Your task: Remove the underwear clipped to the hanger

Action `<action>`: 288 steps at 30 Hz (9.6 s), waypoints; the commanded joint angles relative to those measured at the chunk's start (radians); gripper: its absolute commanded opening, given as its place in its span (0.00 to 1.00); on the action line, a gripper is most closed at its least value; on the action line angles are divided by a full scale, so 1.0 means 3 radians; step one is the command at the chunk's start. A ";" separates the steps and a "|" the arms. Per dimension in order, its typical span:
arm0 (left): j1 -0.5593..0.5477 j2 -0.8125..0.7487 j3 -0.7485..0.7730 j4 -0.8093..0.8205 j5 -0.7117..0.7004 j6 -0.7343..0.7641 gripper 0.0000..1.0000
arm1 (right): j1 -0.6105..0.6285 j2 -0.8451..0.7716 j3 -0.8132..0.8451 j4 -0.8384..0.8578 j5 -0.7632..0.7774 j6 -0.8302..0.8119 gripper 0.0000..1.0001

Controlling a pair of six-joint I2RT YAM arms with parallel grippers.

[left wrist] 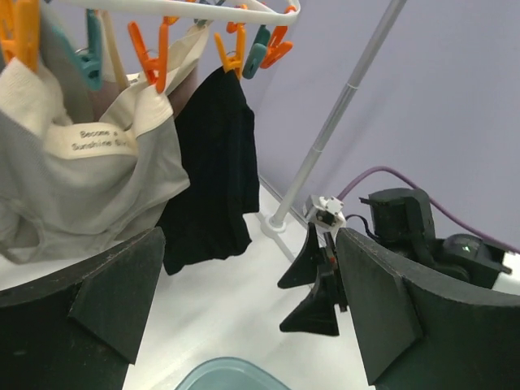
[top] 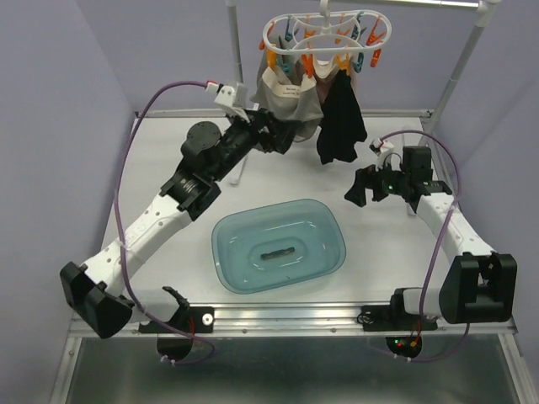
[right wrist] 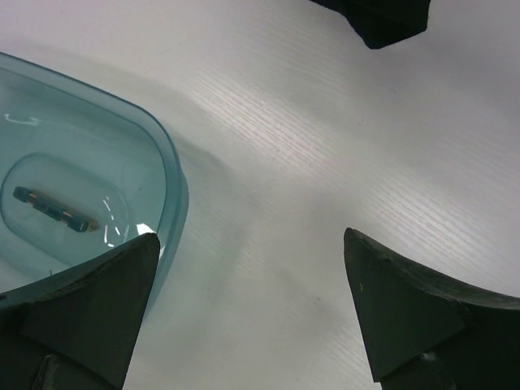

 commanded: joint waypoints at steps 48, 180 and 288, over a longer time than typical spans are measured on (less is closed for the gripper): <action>-0.0121 0.3124 0.3421 0.0485 -0.0663 -0.0540 0.68 | -0.0009 -0.0519 -0.0258 0.0191 0.1113 -0.0727 1.00; -0.0234 0.3626 0.1244 0.0991 -0.1272 -0.2182 0.21 | -0.0009 -0.0284 -0.0268 0.0319 0.1542 -0.0732 1.00; -0.0643 -0.2971 -0.3134 0.0265 -0.1476 -0.0341 0.99 | 0.1136 0.0886 0.1762 0.1192 0.0933 -0.1672 1.00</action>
